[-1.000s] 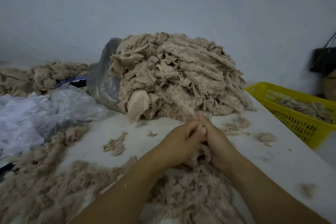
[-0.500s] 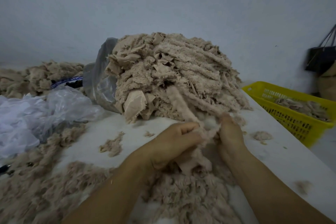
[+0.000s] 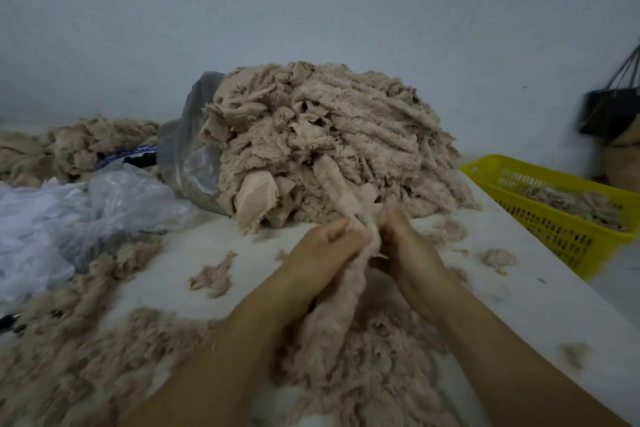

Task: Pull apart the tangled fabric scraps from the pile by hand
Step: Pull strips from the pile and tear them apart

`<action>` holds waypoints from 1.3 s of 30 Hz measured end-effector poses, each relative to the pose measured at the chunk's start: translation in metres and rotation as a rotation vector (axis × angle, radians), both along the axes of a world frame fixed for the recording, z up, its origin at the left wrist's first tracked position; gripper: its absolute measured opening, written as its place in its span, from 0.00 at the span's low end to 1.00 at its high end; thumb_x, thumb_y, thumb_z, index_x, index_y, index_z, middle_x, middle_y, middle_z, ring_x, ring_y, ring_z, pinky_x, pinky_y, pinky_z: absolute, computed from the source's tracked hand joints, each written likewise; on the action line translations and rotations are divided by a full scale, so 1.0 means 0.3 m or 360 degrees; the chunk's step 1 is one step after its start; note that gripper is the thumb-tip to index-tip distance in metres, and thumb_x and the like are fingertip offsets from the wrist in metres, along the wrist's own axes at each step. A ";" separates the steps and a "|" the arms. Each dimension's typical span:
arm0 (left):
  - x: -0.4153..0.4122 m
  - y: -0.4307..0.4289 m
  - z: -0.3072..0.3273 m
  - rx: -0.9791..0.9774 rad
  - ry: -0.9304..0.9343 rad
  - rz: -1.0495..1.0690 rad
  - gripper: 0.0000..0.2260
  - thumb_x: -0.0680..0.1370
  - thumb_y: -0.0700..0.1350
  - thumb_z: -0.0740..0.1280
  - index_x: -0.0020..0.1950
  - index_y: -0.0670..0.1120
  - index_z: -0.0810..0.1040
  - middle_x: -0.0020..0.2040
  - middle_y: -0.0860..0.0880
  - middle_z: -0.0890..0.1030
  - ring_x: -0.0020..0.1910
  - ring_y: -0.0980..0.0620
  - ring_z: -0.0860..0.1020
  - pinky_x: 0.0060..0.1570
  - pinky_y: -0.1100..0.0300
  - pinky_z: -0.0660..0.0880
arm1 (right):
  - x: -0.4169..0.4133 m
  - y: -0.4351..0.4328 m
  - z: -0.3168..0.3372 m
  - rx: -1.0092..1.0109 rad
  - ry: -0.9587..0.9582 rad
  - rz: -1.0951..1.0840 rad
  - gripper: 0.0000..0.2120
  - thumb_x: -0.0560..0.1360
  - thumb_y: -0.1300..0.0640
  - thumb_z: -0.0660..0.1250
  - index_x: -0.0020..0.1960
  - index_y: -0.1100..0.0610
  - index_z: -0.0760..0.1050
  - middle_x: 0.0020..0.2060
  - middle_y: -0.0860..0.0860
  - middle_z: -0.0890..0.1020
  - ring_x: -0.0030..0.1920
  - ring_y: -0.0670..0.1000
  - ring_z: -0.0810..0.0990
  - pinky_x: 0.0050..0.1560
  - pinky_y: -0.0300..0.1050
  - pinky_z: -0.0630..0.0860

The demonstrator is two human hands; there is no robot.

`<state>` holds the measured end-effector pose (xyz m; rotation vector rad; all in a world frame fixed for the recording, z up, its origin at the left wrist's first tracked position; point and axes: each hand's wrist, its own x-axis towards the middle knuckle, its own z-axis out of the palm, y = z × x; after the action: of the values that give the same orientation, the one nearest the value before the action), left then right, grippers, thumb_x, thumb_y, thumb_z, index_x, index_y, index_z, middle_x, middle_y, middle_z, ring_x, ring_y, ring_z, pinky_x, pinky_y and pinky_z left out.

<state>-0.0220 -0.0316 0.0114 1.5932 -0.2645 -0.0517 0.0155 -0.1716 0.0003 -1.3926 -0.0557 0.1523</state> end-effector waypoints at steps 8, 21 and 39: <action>0.003 0.001 -0.015 0.0655 0.0012 -0.0621 0.16 0.76 0.51 0.69 0.30 0.53 0.70 0.28 0.59 0.69 0.27 0.61 0.66 0.30 0.67 0.65 | -0.009 -0.018 -0.017 0.0054 0.0104 0.0184 0.15 0.80 0.45 0.63 0.43 0.54 0.79 0.40 0.51 0.84 0.39 0.48 0.83 0.45 0.46 0.80; 0.123 0.088 -0.026 -0.1490 0.0889 0.0283 0.12 0.85 0.45 0.58 0.46 0.41 0.74 0.27 0.51 0.70 0.19 0.59 0.65 0.20 0.68 0.64 | -0.060 0.038 -0.066 -0.1177 -0.0803 0.1055 0.24 0.81 0.38 0.57 0.36 0.55 0.63 0.26 0.44 0.62 0.27 0.46 0.60 0.29 0.39 0.59; -0.017 -0.051 -0.017 0.0746 -0.0258 -0.0303 0.18 0.82 0.55 0.59 0.34 0.57 0.79 0.31 0.57 0.78 0.31 0.59 0.75 0.36 0.64 0.74 | 0.013 -0.044 -0.020 0.0112 0.0088 0.0115 0.14 0.80 0.55 0.62 0.38 0.58 0.78 0.29 0.54 0.78 0.29 0.50 0.77 0.28 0.42 0.73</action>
<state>-0.0271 -0.0469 0.0063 2.0364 -0.5616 -0.1399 0.0195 -0.1847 -0.0055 -1.3164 -0.0650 0.2471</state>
